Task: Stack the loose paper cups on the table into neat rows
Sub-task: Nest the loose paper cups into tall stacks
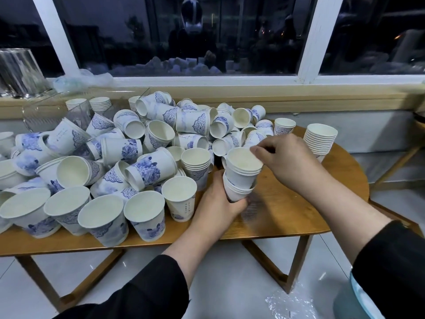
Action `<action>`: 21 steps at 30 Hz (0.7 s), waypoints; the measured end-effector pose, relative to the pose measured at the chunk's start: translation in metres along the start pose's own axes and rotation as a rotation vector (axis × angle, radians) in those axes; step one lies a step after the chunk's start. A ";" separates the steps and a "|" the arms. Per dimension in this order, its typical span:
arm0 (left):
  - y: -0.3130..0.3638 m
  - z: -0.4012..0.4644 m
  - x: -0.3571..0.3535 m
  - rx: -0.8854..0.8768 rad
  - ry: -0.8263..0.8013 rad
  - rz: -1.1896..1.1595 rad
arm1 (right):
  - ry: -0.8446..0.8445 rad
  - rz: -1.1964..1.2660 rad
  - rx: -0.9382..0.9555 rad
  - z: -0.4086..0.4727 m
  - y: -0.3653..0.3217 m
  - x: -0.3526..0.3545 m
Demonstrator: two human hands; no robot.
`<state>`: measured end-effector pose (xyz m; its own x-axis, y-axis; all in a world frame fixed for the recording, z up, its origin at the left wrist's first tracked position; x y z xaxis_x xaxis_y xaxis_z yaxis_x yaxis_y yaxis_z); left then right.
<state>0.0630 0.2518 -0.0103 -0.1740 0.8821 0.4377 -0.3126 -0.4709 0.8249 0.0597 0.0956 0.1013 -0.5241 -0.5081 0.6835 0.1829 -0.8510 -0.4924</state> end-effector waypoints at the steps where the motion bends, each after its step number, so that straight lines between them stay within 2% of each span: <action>1: 0.000 0.002 0.000 0.005 0.009 -0.015 | 0.017 0.006 -0.001 0.002 0.001 -0.003; 5: -0.002 0.010 0.000 0.034 0.069 -0.081 | 0.208 0.123 -0.169 0.012 0.048 -0.026; 9: -0.010 0.015 -0.002 0.039 0.141 -0.101 | 0.113 0.317 -0.365 -0.008 0.103 -0.077; 13: -0.015 0.019 -0.004 0.031 0.164 -0.068 | 0.077 0.468 -0.376 -0.004 0.103 -0.098; 19: -0.014 0.017 -0.004 0.023 0.161 -0.030 | 0.061 0.416 -0.402 0.007 0.098 -0.114; 21: -0.014 0.017 -0.004 0.026 0.156 -0.022 | 0.071 0.476 -0.391 0.003 0.096 -0.111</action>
<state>0.0838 0.2546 -0.0174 -0.3110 0.8795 0.3603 -0.2942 -0.4495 0.8434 0.1378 0.0703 -0.0207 -0.5165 -0.7984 0.3095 0.0990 -0.4146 -0.9046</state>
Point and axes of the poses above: each hand's wrist, its own z-axis towards the middle knuckle, its own x-axis out of the back of the hand, y = z × x, the point moved 5 cm from there along z, towards the middle knuckle, and after that the axes turned 11 degrees about y, right-handed, at the moved point
